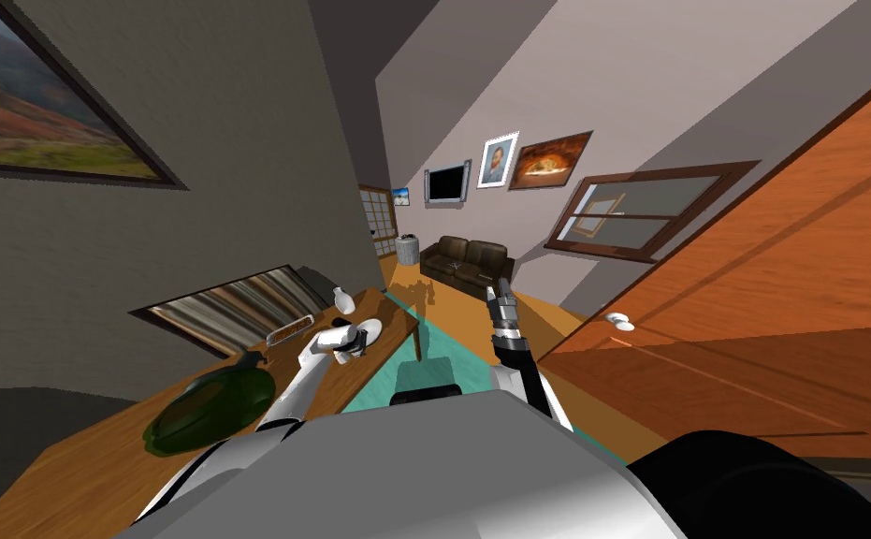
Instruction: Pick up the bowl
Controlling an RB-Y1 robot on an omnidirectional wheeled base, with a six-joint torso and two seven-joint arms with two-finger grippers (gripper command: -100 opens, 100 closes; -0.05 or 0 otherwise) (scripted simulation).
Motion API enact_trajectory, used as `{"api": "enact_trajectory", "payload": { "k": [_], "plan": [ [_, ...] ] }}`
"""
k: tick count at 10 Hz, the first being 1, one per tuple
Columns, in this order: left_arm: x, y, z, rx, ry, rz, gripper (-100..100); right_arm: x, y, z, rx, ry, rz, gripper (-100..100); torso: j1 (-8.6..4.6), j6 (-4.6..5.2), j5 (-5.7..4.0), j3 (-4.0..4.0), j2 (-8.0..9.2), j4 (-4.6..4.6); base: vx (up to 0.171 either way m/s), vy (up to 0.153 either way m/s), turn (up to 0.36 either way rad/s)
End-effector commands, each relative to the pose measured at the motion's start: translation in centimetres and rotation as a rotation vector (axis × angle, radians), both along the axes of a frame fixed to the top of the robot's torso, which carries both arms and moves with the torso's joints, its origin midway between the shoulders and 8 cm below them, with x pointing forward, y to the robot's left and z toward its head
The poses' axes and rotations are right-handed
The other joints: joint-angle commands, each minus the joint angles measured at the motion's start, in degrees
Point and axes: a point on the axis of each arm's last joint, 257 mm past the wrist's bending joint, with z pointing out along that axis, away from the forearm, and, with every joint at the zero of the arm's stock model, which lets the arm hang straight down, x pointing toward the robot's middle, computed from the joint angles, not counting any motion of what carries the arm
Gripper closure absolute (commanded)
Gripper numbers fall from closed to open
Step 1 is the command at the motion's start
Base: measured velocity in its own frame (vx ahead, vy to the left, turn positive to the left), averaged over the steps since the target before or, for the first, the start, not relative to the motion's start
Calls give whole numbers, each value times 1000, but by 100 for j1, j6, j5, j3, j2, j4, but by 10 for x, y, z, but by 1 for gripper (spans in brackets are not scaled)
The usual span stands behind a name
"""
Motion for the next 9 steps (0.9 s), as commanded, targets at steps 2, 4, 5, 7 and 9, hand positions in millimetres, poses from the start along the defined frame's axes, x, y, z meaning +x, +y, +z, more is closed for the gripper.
{"api": "enact_trajectory", "payload": {
  "k": [2,4,5,7,9],
  "plan": [
    [-3,2,-4,-1,12,4,-100,0,0,0,0,0,0,0,-8,1,-1,0,0,0,15,28,-9],
    [-10,8,-8,-3,14,-12,-100,0,0,0,0,0,0,0,-24,1,-5,4,7,2,27,-17,44],
    [-16,14,-10,-5,16,-24,-100,0,0,0,0,0,0,0,-36,-2,-7,-3,-6,-1,110,-74,184],
    [-29,26,-16,-9,17,-47,-100,0,0,0,0,0,0,0,-68,-1,-14,-20,-36,-8,141,-129,158],
    [-36,32,-18,-5,16,-73,-100,0,0,0,0,0,0,0,-63,4,-14,-21,-36,-8,92,-85,65]
  ]
}}
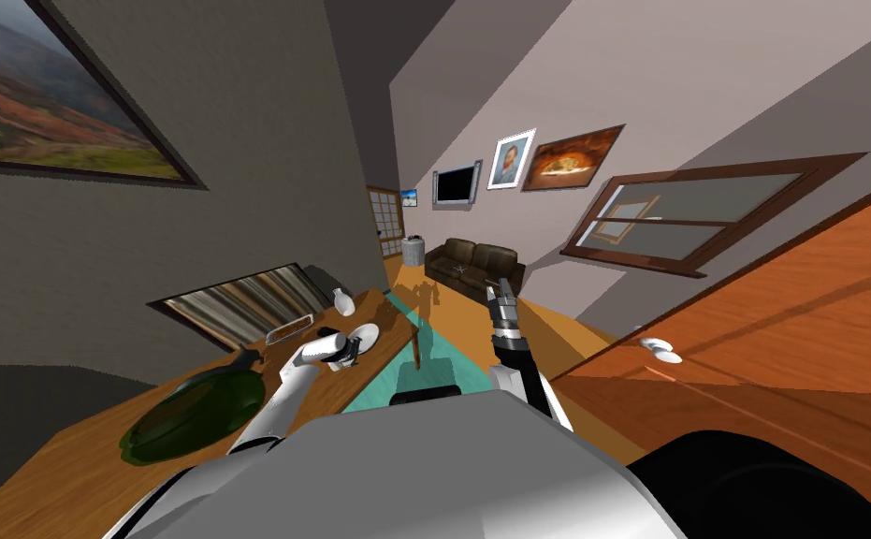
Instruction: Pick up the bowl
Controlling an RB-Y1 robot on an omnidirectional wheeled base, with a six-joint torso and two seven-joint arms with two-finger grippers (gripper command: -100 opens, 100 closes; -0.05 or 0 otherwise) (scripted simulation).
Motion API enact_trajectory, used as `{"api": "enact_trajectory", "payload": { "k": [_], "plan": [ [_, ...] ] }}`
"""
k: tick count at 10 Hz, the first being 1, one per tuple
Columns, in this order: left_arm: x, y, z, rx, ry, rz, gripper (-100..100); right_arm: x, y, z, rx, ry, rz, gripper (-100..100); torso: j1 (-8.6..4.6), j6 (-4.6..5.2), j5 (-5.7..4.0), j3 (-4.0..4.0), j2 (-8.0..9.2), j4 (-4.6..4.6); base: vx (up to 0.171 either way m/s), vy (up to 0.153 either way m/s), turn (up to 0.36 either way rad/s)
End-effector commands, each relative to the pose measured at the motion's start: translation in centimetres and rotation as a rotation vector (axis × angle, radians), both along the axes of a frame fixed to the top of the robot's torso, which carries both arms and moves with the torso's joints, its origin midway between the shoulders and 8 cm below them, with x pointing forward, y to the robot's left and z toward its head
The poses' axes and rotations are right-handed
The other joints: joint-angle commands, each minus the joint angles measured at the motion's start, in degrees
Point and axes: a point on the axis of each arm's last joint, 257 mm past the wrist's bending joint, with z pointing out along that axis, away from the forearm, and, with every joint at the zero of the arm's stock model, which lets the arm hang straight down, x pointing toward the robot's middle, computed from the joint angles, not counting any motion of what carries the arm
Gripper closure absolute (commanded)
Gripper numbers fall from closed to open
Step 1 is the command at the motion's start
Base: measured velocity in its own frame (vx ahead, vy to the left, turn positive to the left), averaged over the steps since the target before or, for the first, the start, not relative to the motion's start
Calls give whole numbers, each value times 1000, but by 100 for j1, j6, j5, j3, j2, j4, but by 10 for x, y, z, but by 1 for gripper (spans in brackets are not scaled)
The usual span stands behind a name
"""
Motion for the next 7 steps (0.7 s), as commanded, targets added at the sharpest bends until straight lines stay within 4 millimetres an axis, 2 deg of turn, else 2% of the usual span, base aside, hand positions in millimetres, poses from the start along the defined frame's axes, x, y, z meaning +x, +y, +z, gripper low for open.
{"api": "enact_trajectory", "payload": {
  "k": [1,3,7],
  "plan": [
    [-11,9,-3,0,-1,-21,-100,0,0,0,0,0,0,0,0,0,0,0,0,0,95,-82,151],
    [-18,15,-5,2,-3,-42,-100,0,0,0,0,0,0,0,-12,0,-2,-5,-10,-1,113,-110,107],
    [-37,34,-9,6,-8,-87,-100,0,0,0,0,0,0,0,6,4,1,3,6,2,75,-77,96]
  ]
}}
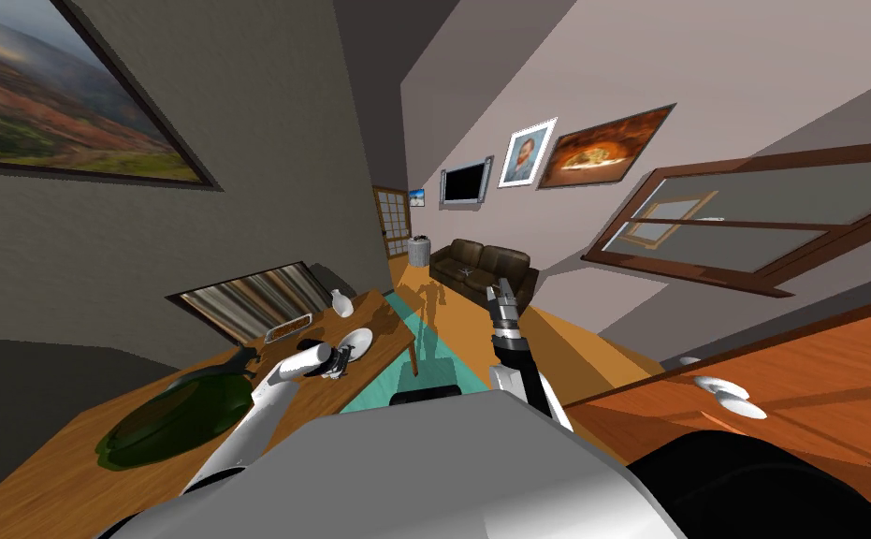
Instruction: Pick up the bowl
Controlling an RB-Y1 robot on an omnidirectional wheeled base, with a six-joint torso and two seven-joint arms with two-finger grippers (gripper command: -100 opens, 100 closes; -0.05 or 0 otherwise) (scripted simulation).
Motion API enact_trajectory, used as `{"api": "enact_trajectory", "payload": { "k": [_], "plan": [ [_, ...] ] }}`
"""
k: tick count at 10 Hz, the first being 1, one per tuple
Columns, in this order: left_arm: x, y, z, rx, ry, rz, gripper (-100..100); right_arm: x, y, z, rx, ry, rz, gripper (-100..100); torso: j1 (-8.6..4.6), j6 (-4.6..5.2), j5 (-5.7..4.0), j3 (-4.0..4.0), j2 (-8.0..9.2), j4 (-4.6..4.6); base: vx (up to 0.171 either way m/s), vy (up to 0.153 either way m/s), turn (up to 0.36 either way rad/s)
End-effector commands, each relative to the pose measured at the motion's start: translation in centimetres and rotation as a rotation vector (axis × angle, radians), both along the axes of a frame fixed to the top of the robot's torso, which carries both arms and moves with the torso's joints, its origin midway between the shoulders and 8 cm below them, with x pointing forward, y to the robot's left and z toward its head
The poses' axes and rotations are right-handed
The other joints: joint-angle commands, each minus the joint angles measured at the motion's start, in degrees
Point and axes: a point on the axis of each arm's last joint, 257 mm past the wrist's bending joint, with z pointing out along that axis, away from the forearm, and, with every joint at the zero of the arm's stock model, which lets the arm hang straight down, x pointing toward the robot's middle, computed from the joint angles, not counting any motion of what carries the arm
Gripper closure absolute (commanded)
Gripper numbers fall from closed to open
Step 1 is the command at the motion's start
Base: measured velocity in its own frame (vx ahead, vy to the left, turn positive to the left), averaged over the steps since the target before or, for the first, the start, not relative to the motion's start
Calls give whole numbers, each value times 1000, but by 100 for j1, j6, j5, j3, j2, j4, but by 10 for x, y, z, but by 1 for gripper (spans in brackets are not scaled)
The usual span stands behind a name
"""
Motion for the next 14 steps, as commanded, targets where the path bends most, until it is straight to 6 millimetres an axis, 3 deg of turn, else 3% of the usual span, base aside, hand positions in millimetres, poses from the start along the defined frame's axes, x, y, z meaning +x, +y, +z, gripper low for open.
{"api": "enact_trajectory", "payload": {
  "k": [1,2,6,7,8,14],
  "plan": [
    [0,0,0,0,0,0,-100,0,0,0,0,0,0,0,0,0,0,0,0,0,32,-37,32],
    [0,1,0,1,-1,-4,100,0,0,0,0,0,0,0,11,4,2,5,9,2,5,-7,-5],
    [-1,0,-1,0,1,-2,100,0,0,0,0,0,0,0,27,7,5,14,22,7,0,0,0],
    [-1,0,-1,0,1,-2,0,0,0,0,0,0,0,0,27,8,4,15,23,8,0,0,0],
    [11,-10,3,1,2,14,100,0,0,0,0,0,0,0,26,8,4,15,24,8,-63,64,-202],
    [37,-34,10,0,5,72,100,0,0,0,0,0,0,0,47,12,5,37,59,19,-98,100,-112]
  ]
}}
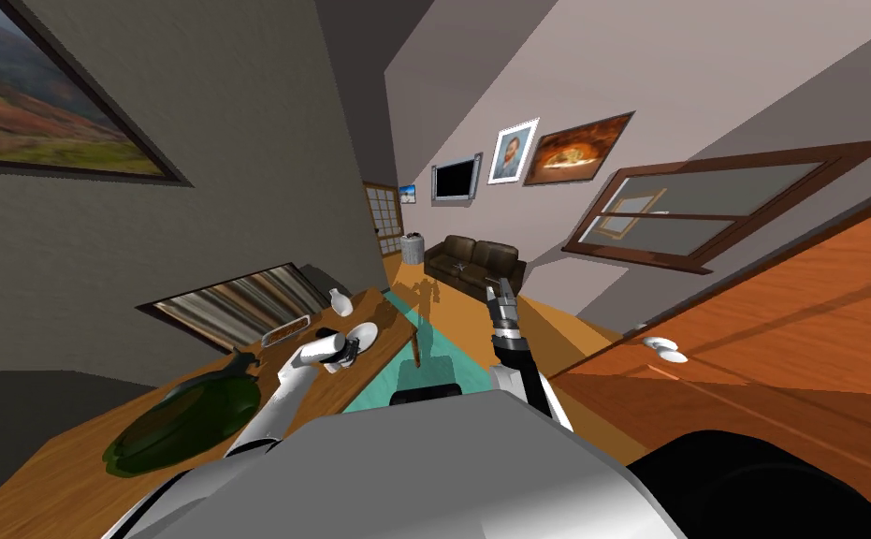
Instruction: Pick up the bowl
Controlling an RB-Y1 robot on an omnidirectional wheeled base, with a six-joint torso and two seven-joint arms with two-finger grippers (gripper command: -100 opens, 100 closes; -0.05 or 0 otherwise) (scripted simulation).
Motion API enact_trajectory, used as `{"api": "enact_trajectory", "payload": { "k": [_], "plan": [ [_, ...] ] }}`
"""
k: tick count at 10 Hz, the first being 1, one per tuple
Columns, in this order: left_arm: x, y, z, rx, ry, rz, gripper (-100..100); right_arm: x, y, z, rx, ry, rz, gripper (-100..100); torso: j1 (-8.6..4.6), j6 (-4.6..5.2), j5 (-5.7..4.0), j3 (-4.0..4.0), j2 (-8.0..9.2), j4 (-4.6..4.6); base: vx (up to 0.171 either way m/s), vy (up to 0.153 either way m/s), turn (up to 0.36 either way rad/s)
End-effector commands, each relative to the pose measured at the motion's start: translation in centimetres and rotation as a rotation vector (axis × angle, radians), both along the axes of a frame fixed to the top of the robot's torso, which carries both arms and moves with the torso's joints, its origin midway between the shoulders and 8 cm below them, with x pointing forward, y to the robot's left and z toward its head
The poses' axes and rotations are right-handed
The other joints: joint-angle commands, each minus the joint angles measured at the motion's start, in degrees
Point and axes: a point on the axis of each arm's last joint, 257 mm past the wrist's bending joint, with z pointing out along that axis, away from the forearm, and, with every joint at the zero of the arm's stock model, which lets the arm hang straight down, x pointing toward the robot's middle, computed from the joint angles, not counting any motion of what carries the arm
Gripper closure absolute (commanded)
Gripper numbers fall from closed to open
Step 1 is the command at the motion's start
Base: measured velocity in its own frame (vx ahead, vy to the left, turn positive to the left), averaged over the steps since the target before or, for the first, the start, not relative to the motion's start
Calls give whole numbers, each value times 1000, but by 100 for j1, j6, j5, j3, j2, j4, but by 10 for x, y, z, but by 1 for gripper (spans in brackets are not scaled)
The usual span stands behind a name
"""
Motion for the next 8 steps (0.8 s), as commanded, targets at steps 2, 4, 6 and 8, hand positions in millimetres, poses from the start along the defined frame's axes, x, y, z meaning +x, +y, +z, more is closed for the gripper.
{"api": "enact_trajectory", "payload": {
  "k": [2,4,6,8],
  "plan": [
    [11,-11,5,-1,-1,30,100,0,0,0,0,0,0,0,-5,-6,-2,-1,-3,-1,-87,67,-72],
    [24,-23,11,4,-3,52,100,0,0,0,0,0,0,0,-3,1,-3,4,4,4,-114,93,-170],
    [31,-29,14,2,-5,77,100,0,0,0,0,0,0,0,-3,-8,-5,0,-4,2,-80,73,-54],
    [27,-27,13,2,-4,70,0,0,0,0,0,0,0,0,-16,-7,-8,-4,-12,2,-26,21,-12]
  ]
}}
